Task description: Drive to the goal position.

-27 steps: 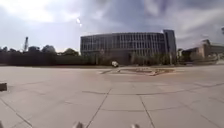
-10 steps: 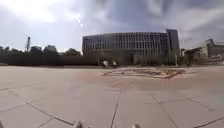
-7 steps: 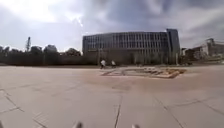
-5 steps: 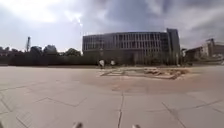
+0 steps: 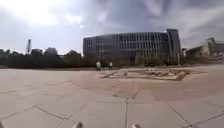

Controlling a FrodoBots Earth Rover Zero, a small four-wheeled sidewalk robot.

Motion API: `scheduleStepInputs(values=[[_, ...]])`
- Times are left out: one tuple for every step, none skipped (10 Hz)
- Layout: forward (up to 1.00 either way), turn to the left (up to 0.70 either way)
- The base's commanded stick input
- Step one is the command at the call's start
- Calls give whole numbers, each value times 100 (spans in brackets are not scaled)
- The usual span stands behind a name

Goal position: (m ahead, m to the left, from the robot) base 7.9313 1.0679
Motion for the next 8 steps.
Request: scheduleStepInputs(values=[[69,-1],[69,-1],[69,-1],[69,-1],[69,-1],[69,-1],[69,-1],[69,-1]])
